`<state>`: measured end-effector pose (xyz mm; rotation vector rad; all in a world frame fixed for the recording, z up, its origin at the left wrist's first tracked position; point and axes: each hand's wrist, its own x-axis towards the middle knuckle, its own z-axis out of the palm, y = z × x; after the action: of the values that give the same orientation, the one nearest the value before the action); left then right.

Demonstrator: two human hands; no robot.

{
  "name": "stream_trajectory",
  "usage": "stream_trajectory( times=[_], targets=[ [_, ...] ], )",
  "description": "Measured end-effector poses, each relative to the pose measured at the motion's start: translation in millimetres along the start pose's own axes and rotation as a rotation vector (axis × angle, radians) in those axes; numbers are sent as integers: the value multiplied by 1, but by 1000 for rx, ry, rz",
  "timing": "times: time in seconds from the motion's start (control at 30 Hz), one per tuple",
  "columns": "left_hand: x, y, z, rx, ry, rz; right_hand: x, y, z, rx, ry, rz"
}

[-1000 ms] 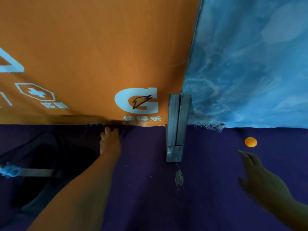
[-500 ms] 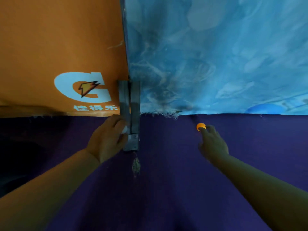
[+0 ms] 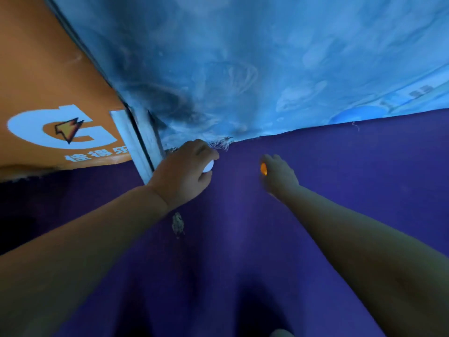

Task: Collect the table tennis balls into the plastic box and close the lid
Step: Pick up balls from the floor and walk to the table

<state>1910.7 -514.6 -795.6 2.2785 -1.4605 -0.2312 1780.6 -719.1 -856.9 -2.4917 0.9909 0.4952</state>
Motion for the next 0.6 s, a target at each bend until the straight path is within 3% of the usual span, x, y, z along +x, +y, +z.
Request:
stream_trajectory(
  times=[0.13, 0.3, 0.6],
  targets=[
    [19, 62, -37, -69, -117, -117, -82, -7, -64, 214, 31, 54],
    [41, 175, -117, -58, -261, -123, -191, 6, -180, 309, 87, 127],
    [65, 410, -299, -22, -496, 26, -428, 47, -390, 452, 155, 462]
  ],
)
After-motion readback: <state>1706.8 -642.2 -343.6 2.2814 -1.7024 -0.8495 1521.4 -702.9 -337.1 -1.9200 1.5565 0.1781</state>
